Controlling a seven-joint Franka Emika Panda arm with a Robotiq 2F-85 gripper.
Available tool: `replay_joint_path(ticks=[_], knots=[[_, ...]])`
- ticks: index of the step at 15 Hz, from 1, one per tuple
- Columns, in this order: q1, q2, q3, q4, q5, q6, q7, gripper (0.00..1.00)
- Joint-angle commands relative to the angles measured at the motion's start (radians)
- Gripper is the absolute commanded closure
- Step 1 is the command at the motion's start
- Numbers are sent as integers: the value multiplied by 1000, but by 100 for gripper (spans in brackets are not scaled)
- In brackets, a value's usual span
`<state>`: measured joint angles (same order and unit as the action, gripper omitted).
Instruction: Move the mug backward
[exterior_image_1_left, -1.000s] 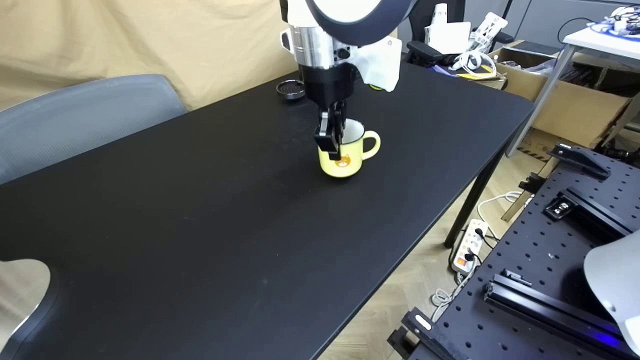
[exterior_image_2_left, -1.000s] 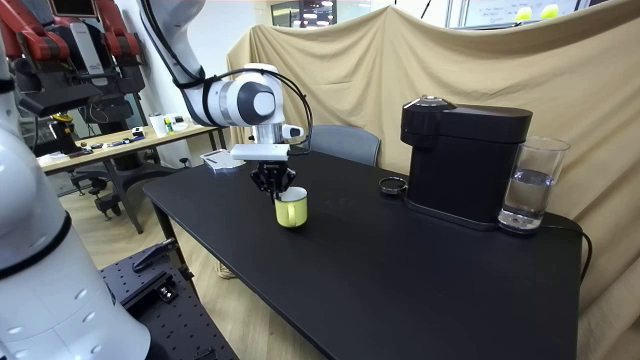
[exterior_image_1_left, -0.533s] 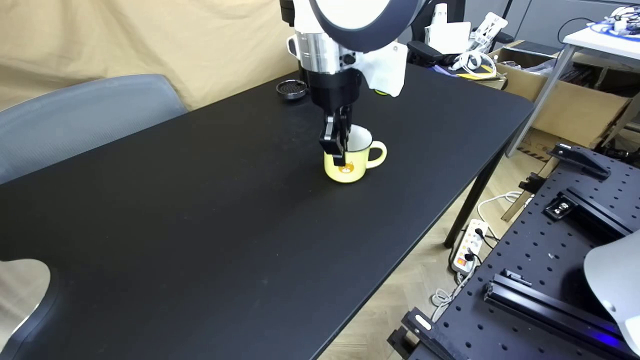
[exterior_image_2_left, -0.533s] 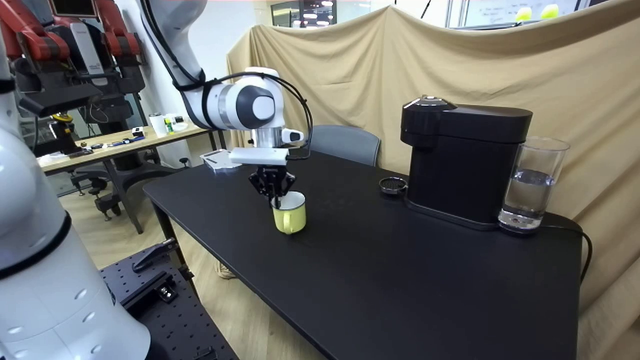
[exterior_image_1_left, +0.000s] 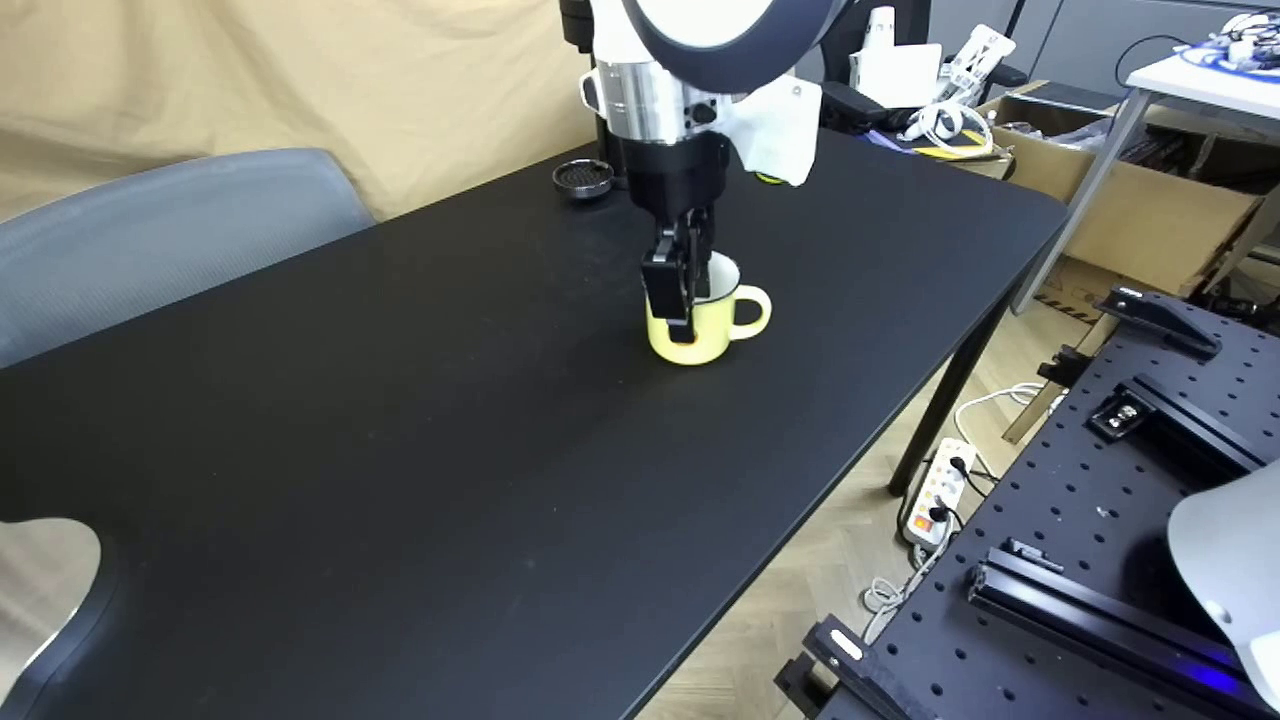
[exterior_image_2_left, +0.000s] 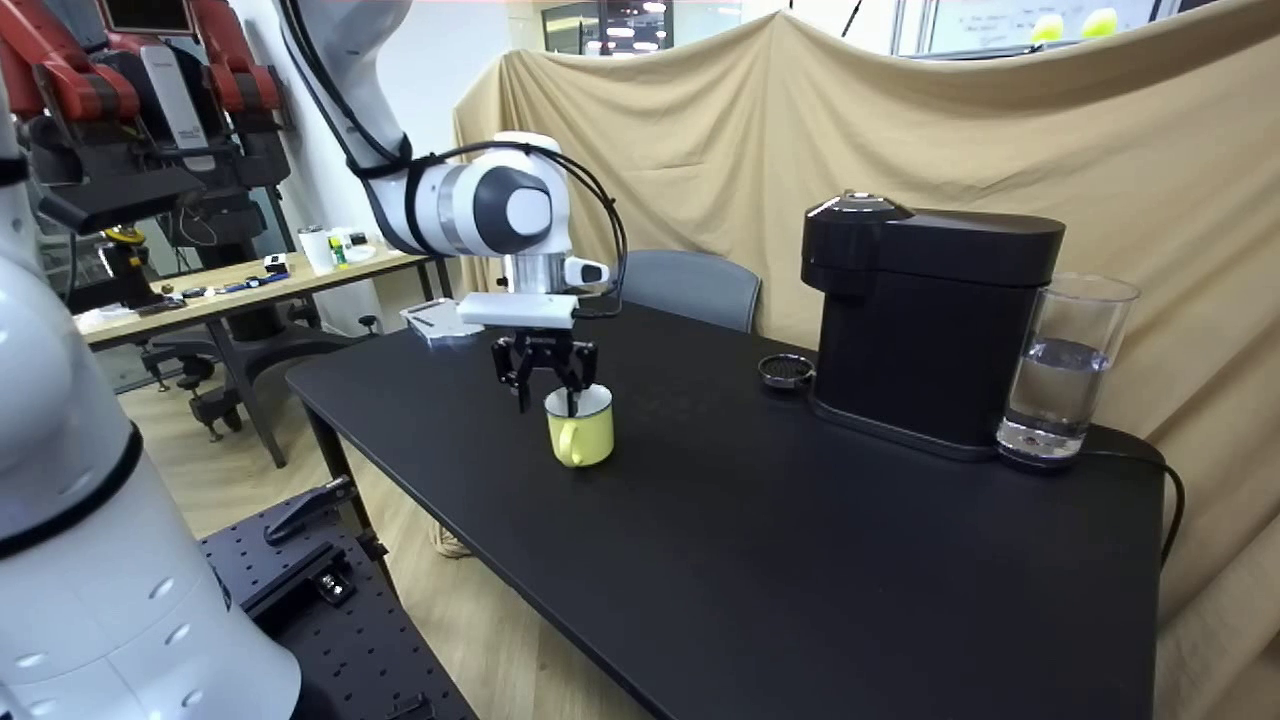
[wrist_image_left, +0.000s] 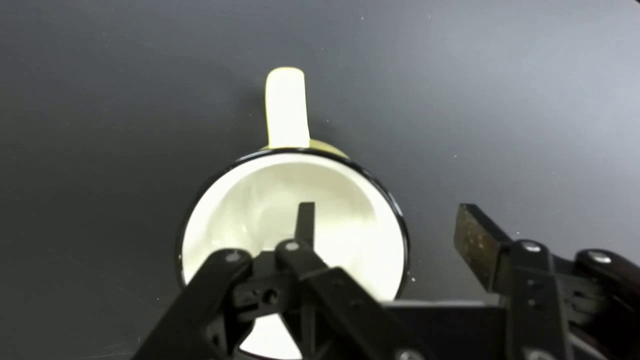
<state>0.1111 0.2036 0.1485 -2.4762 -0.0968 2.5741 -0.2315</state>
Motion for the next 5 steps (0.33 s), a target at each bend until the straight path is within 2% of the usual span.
replay_joint_path(ticks=[1, 5], knots=[[-6, -81, 13, -6, 43, -115, -17, 1], [-8, -143, 1, 8, 86, -219, -25, 0]])
